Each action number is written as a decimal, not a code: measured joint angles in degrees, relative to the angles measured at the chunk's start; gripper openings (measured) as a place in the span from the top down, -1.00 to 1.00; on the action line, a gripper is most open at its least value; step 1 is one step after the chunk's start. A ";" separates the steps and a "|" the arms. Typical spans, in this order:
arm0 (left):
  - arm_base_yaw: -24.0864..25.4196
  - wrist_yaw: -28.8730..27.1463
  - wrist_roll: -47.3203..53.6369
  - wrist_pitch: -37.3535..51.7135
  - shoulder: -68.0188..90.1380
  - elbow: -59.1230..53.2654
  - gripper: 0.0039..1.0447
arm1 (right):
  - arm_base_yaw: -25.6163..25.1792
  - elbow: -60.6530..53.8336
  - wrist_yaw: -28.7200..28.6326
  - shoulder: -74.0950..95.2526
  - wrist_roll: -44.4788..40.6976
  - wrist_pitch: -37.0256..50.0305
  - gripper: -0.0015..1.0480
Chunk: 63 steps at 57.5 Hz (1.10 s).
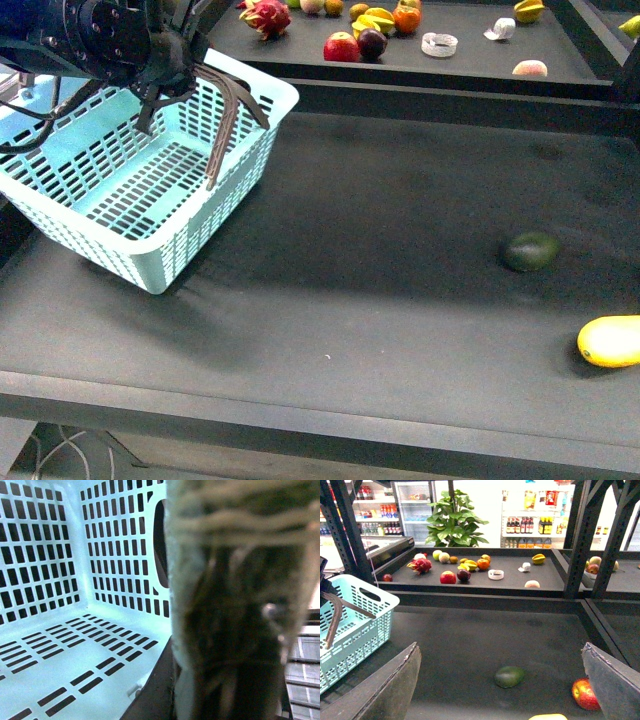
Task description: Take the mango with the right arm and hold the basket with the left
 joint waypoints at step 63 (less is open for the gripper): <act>-20.61 0.61 48.52 34.27 -40.11 -62.80 0.91 | 0.00 0.00 -0.02 0.00 0.00 0.00 -0.84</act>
